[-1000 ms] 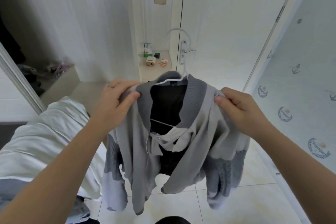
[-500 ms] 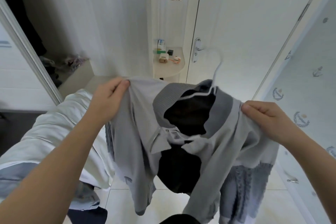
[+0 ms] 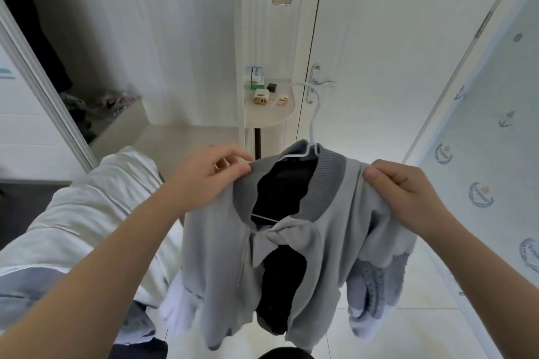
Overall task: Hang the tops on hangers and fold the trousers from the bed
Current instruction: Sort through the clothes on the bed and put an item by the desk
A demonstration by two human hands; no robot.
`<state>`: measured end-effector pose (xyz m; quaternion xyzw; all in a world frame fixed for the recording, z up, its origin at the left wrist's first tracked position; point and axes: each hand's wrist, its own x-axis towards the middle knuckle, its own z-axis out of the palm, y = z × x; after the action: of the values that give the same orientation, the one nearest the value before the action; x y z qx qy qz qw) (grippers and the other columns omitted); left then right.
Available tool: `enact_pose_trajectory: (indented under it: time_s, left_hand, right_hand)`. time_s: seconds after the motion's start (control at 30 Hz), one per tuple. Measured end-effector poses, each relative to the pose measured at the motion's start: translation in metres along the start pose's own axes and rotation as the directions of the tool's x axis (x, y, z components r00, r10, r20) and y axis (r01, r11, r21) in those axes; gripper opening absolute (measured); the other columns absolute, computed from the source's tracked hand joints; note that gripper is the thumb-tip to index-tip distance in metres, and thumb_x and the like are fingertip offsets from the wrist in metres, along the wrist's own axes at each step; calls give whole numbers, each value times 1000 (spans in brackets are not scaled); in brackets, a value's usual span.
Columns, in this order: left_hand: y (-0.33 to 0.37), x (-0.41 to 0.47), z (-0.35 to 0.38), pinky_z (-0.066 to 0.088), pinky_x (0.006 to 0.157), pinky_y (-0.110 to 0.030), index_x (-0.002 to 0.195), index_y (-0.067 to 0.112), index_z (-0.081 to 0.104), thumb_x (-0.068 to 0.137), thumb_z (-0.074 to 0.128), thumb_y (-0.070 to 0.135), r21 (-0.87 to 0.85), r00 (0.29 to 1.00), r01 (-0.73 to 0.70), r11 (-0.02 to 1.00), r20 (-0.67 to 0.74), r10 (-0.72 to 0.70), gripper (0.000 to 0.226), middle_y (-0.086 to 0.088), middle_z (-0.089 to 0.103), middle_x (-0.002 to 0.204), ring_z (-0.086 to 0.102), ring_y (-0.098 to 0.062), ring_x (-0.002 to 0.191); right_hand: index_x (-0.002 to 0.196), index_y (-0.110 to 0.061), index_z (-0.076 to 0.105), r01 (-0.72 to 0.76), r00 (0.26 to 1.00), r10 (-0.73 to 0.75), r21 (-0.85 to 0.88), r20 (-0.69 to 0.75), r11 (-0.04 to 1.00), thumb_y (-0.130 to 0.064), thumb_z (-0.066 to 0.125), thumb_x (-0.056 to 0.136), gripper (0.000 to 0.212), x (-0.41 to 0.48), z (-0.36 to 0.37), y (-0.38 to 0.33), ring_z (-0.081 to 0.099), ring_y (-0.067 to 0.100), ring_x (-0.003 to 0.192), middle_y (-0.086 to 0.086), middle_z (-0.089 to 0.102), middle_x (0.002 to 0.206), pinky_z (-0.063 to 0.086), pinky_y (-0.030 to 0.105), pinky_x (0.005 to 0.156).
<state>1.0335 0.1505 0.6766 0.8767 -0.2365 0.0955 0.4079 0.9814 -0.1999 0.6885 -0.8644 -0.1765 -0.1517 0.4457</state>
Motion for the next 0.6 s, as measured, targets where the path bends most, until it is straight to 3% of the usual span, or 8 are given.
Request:
enact_pose_trajectory:
  time_s: [0.17, 0.3, 0.4, 0.5, 0.6]
  left_hand:
    - [4, 2, 7, 47, 82, -25, 109, 22, 72, 98, 51, 35, 89, 972, -200, 976, -111, 209, 26, 15, 69, 96, 62, -6, 88]
    - [16, 16, -8, 48, 75, -37, 100, 29, 67, 98, 43, 40, 146, 966, -133, 980, -203, 161, 27, 11, 68, 87, 63, -10, 81]
    - [19, 32, -27, 46, 65, -38, 83, 31, 59, 96, 35, 51, 244, 965, -70, 967, -227, 128, 33, 12, 61, 69, 59, -8, 70]
    - [23, 48, -51, 36, 59, -34, 65, 39, 44, 94, 30, 55, 278, 963, -49, 959, -243, 119, 37, 11, 50, 56, 50, -9, 59]
    - [26, 66, -76, 31, 55, -30, 61, 47, 50, 97, 32, 49, 265, 956, -87, 960, -250, 156, 40, 15, 49, 54, 44, -3, 51]
  right_hand:
    - [62, -22, 46, -19, 999, 18, 21, 44, 1000, -21, 52, 102, 41, 20, 2, 0, 38, 3, 57, -12, 41, 59, 31, 16, 55]
    - [71, -11, 55, 17, 996, -12, -56, 89, 998, -36, 48, 99, 38, 39, -2, -2, 45, 5, 59, 6, 51, 65, 34, 18, 57]
    - [69, -12, 48, 62, 997, -58, -102, 42, 993, -25, 49, 104, 38, 58, -4, -4, 42, 6, 57, 7, 47, 65, 32, 19, 56]
    - [67, -11, 42, 128, 991, -130, -107, -13, 986, -27, 47, 102, 39, 91, -5, -20, 39, 5, 57, 3, 42, 62, 30, 17, 55]
    - [69, -4, 43, 103, 994, -104, -21, -20, 994, -32, 48, 102, 44, 144, 1, -39, 41, 7, 62, -6, 44, 63, 32, 22, 60]
